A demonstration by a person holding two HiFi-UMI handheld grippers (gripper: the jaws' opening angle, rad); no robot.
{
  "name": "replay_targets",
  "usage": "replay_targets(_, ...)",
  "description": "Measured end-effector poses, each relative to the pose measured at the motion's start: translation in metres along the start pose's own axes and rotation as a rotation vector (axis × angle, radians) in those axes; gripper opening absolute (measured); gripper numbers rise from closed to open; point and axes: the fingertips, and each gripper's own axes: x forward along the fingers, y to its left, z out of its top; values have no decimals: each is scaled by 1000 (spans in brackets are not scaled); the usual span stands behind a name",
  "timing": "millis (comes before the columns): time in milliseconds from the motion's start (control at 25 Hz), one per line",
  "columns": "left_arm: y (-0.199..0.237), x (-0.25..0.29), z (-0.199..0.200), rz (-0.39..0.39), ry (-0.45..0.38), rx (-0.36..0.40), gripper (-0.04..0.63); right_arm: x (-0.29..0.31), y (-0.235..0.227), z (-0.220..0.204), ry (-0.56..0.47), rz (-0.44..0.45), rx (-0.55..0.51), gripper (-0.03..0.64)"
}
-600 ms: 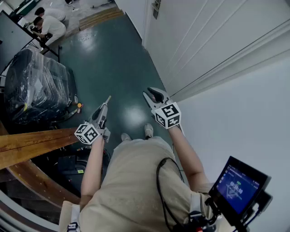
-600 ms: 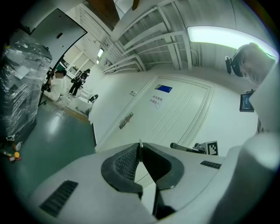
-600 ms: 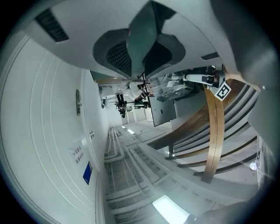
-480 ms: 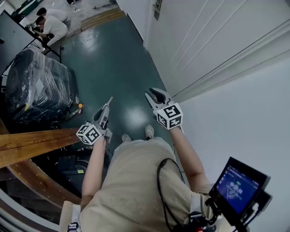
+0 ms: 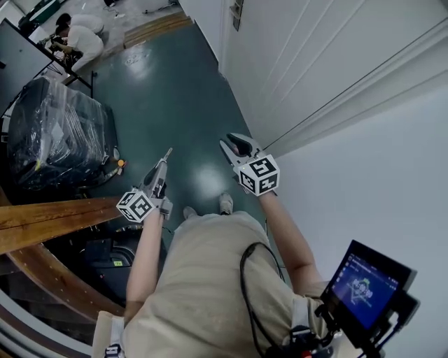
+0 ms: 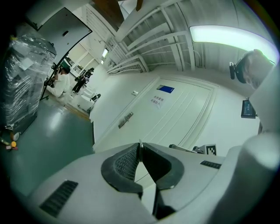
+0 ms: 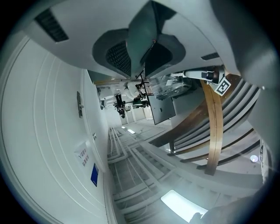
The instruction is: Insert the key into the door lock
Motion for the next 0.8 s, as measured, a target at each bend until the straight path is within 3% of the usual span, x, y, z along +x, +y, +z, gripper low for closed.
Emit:
replay_targets(160,-2,9,6,-1,-10,-20,34,6,-3,6,6,6,-11,104)
replay_targets(400,-37,69,-10,7,-22,-18,34,-16,-67,13,1,26,-5,104)
replay_targets(800,-54,97,-19,0,-18,3,34,-22,-92,16,0,18,-13,104)
